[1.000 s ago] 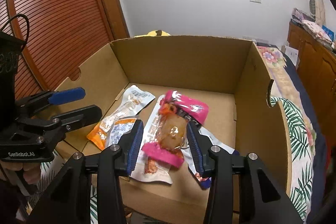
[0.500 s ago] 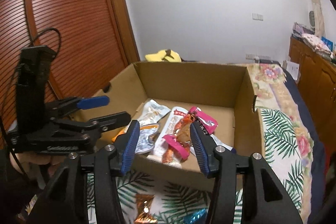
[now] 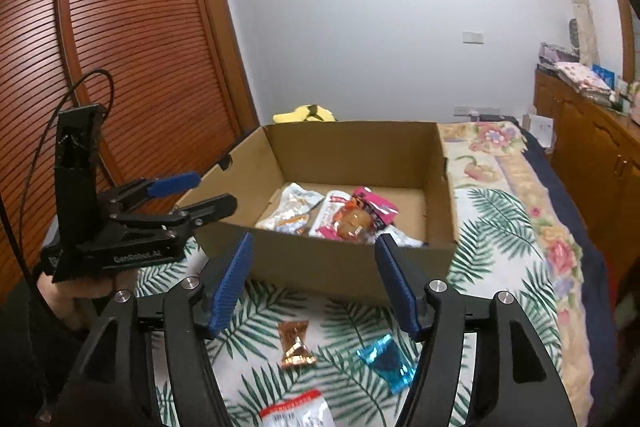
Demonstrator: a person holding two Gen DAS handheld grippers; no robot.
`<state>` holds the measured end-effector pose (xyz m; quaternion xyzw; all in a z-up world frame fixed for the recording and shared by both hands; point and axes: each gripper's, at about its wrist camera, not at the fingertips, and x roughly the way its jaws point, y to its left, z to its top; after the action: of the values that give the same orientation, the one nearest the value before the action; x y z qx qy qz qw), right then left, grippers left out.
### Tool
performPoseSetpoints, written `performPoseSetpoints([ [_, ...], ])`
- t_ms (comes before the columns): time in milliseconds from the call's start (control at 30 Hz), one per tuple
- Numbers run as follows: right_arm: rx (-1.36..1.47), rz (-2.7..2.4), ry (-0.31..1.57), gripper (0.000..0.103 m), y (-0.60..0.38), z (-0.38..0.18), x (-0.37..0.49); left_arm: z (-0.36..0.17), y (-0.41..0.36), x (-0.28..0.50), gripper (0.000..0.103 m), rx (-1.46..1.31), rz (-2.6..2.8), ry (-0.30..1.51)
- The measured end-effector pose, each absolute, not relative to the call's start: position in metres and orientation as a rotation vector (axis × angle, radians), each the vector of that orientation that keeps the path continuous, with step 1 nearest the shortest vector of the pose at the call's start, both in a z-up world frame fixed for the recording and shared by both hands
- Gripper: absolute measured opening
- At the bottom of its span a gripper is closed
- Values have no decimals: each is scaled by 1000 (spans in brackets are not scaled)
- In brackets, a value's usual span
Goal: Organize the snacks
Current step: 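Move both tools back toward the remaining snacks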
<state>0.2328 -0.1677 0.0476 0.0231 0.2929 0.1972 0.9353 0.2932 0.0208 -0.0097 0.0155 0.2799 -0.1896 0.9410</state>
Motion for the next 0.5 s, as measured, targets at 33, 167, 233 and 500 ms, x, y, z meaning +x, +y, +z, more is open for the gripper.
performPoseSetpoints([
  [33, 45, 395, 599, 66, -169, 47, 227, -10, 22, 288, 82, 29, -390, 574],
  [167, 33, 376, 616, 70, -172, 38, 209, -18, 23, 274, 88, 30, -405, 595],
  [233, 21, 373, 639, 70, -171, 29, 200, -24, 24, 263, 92, 33, -406, 595],
  [500, -28, 375, 744, 70, -163, -18, 172, -56, 25, 238, 94, 31, -425, 657],
])
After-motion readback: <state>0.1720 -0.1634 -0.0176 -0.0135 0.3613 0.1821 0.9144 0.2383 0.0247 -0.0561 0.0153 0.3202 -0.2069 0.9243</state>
